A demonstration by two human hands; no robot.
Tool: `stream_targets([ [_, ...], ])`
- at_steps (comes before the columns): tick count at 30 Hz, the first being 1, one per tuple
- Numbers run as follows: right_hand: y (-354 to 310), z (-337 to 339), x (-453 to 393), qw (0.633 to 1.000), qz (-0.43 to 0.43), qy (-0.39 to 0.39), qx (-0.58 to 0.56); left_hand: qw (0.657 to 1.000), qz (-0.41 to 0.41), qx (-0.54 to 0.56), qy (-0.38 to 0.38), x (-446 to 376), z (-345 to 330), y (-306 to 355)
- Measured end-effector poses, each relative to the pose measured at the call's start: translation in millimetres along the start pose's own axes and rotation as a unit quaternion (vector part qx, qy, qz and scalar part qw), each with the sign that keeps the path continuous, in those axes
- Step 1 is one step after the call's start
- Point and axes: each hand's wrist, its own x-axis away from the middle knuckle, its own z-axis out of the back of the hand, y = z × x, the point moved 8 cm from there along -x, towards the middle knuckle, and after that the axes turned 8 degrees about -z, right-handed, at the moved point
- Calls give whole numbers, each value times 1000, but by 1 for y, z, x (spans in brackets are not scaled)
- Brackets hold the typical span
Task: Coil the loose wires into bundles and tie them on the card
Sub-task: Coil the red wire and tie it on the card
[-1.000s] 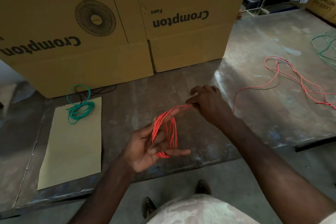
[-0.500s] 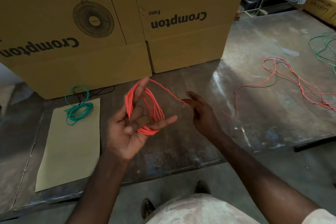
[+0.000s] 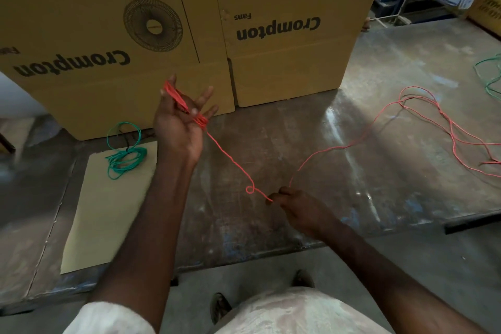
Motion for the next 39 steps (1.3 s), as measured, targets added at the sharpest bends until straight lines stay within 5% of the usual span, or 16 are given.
stream_targets([
  [3,-13,6,2,998,42,7,-55,960,-84,-267,-25,-3,4,-15],
  [6,-20,38,2,989,60,76,-113,795,-192,-556,-146,20,2,-39],
  [8,-14,64,0,980,45,130,-143,716,-167,-636,-236,40,13,-70],
  [11,-5,96,-3,969,21,190,-156,671,-94,-662,-320,73,29,-102],
  [16,22,135,-19,936,-40,283,-207,825,118,-422,-358,156,7,-130],
  [20,26,146,-30,937,-73,296,-170,839,205,-358,-354,185,-6,-129],
  [30,55,149,-44,944,-188,254,91,846,213,-273,-406,198,-33,-100],
  [39,83,136,-46,934,-247,221,132,868,271,-193,-368,207,-30,-98],
])
